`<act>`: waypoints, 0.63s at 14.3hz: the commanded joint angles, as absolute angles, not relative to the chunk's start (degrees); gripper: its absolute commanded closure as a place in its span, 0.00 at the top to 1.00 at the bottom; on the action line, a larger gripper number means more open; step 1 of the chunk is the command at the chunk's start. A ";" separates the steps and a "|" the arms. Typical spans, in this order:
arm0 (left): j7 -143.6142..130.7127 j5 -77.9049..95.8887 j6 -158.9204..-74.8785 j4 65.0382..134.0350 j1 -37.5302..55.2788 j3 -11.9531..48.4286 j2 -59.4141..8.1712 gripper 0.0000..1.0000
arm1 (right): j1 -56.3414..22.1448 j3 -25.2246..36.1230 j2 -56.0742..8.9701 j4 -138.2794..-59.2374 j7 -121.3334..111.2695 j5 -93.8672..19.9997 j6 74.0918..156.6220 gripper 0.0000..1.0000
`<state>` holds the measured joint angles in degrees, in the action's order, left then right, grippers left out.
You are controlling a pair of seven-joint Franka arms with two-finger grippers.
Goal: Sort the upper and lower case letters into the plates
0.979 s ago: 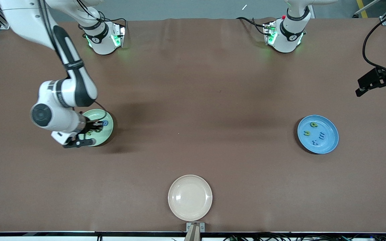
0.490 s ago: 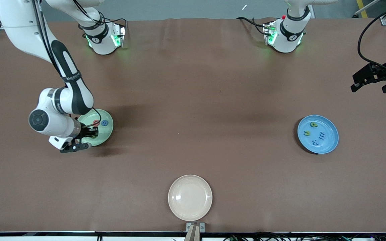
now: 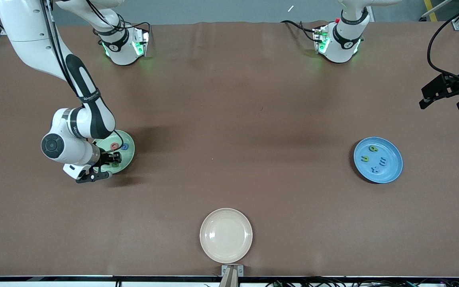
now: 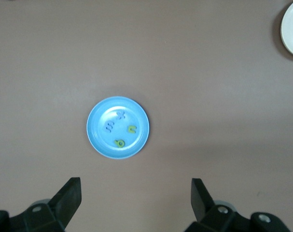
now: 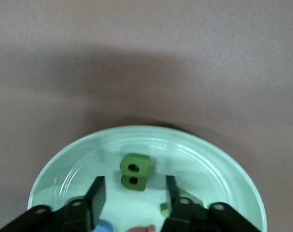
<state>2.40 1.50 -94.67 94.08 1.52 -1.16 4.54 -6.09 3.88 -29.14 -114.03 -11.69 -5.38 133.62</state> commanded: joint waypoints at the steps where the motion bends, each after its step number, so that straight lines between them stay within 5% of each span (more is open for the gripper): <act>1: 2.64 2.02 -88.35 91.94 1.76 -0.97 5.36 1.00 | -5.80 3.52 -23.92 -114.26 -10.55 -5.89 128.69 1.00; 5: 2.64 2.37 -87.63 92.11 1.93 -0.97 4.58 1.00 | -6.85 3.25 -19.95 -110.76 1.13 -5.80 119.65 1.00; 9: 2.81 2.20 -87.63 91.93 1.76 -0.97 3.69 1.00 | -5.72 3.87 -20.39 -97.23 1.15 -4.75 104.97 1.00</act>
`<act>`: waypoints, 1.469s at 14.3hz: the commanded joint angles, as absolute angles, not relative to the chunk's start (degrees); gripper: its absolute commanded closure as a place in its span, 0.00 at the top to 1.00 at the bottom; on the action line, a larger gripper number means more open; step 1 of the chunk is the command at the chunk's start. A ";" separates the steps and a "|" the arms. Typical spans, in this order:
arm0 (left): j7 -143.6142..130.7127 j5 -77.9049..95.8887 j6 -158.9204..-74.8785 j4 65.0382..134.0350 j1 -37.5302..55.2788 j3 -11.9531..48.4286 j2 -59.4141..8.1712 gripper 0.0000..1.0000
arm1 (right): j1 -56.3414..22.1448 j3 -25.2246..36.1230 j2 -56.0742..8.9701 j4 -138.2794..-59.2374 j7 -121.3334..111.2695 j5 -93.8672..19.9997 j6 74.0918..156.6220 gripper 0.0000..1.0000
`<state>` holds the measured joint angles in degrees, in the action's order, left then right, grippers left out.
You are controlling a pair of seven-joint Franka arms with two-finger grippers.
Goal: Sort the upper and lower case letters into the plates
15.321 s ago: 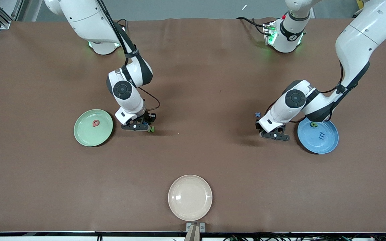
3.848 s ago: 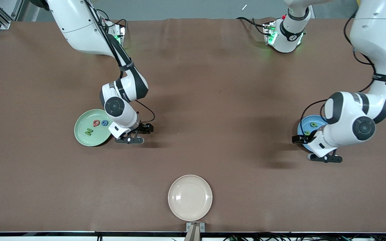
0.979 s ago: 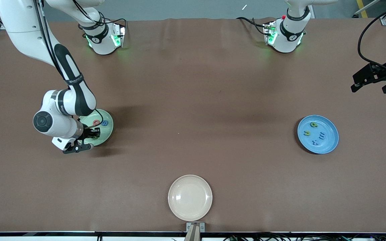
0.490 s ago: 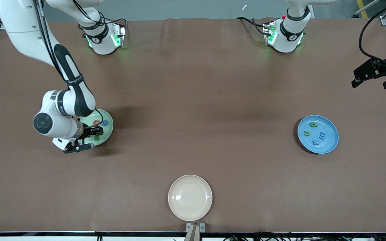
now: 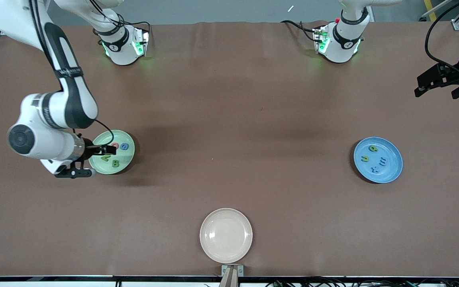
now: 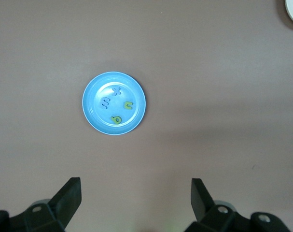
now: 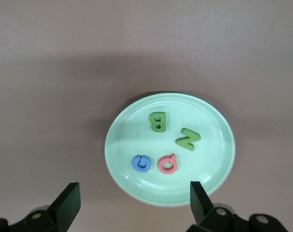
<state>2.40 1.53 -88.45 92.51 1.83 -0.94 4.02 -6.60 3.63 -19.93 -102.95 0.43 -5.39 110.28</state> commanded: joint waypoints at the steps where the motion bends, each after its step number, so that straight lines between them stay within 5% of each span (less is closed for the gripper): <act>1: 2.81 2.37 -87.71 91.50 1.84 -0.97 3.60 1.00 | -5.19 4.04 -20.39 -94.77 1.06 -3.35 102.77 1.00; 6: 2.90 2.20 -87.71 85.78 2.20 -0.97 0.35 1.00 | -1.94 3.96 -20.30 -85.01 0.53 1.06 93.88 1.00; 21: 3.43 1.85 -89.30 85.69 2.20 -0.97 -0.62 1.00 | 1.32 3.87 -20.48 -79.19 -0.62 -2.36 92.81 1.00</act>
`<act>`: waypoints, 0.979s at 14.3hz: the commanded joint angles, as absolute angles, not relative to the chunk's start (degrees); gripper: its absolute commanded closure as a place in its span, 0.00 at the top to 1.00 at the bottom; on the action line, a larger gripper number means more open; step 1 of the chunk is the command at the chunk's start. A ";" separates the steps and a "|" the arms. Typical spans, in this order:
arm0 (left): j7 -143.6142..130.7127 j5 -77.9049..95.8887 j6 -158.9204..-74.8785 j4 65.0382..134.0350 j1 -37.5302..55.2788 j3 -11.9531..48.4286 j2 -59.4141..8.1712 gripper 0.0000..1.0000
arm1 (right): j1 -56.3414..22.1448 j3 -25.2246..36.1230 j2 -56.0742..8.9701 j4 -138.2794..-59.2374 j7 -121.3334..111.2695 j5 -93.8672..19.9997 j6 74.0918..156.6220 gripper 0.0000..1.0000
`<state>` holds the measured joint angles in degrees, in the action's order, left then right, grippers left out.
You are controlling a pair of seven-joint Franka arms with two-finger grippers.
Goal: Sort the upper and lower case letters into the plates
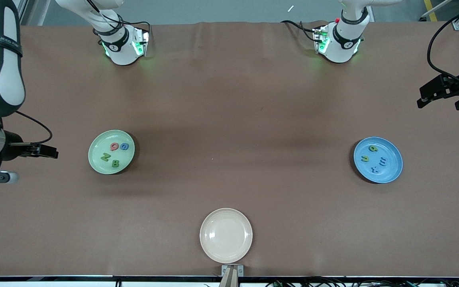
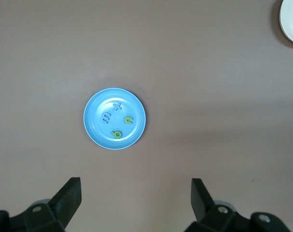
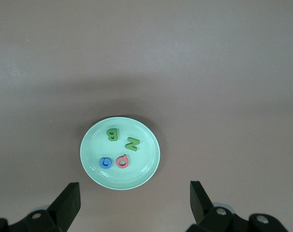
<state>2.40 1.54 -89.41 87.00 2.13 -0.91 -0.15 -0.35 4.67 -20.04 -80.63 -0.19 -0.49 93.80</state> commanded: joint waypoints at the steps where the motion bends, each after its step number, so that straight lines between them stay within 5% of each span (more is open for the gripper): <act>1: 3.43 1.85 -89.30 85.61 2.20 -0.97 -0.62 1.00 | 1.41 3.95 -20.57 -79.19 -0.70 -3.68 92.90 1.00; 14: 3.51 2.20 -90.35 85.69 2.11 -0.97 -0.53 1.00 | 1.23 3.69 -18.55 -80.95 -1.76 -0.79 91.58 1.00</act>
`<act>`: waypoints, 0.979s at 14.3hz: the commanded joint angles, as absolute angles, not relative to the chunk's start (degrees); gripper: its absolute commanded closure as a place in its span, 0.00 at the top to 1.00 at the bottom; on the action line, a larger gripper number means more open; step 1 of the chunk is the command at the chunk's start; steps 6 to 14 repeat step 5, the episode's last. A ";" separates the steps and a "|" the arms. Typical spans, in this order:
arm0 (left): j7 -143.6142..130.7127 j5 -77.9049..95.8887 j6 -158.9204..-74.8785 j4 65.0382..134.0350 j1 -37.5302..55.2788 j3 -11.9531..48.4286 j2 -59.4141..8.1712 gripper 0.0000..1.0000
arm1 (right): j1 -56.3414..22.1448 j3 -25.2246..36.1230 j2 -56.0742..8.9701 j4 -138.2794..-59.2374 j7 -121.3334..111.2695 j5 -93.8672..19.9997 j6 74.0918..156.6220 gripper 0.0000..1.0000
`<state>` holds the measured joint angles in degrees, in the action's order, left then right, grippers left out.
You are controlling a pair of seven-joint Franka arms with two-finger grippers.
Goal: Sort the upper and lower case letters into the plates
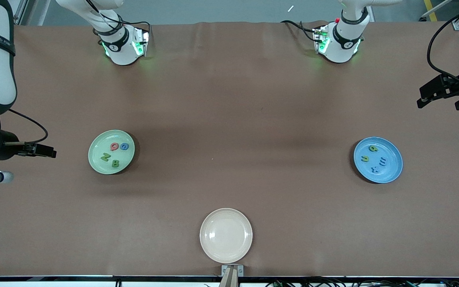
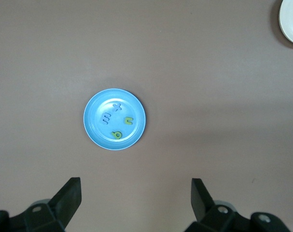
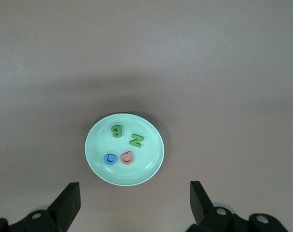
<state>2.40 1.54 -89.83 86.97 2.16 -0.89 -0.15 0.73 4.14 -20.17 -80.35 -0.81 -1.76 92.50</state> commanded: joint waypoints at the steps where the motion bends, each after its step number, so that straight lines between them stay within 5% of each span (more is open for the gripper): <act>1: 3.52 2.11 -90.44 85.69 2.11 -0.97 -0.61 1.00 | 1.23 3.69 -18.28 -80.95 -1.67 -0.70 91.50 1.00; 14: 3.52 2.11 -90.53 85.69 2.11 -0.97 -0.62 1.00 | 1.06 3.69 -16.44 -81.47 -1.76 -0.70 90.36 1.00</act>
